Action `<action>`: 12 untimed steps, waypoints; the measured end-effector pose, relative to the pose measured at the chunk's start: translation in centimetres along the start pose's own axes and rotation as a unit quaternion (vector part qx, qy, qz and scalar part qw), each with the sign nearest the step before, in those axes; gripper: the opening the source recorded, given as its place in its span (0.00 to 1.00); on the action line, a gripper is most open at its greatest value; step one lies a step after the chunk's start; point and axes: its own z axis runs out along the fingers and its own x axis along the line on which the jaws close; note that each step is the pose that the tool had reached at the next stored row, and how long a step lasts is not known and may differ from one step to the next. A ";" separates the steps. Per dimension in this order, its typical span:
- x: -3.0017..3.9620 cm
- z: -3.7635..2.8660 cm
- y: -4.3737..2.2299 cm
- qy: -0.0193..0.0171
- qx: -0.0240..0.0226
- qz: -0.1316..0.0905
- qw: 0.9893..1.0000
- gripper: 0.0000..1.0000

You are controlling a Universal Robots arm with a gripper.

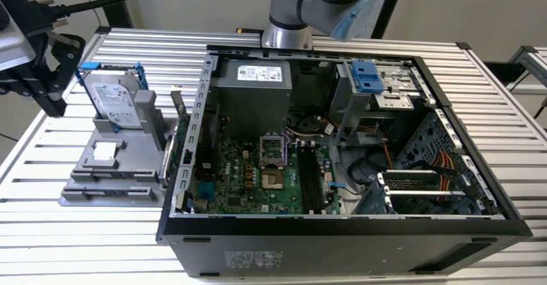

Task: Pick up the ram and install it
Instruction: 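Pick up the ram and move it above insertion slot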

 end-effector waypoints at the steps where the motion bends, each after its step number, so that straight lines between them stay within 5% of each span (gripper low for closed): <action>1: 0.00 0.00 0.00 0.000 0.000 -0.001 1.000 0.00; 12: 0.00 0.00 0.00 0.001 0.001 -0.019 1.000 0.00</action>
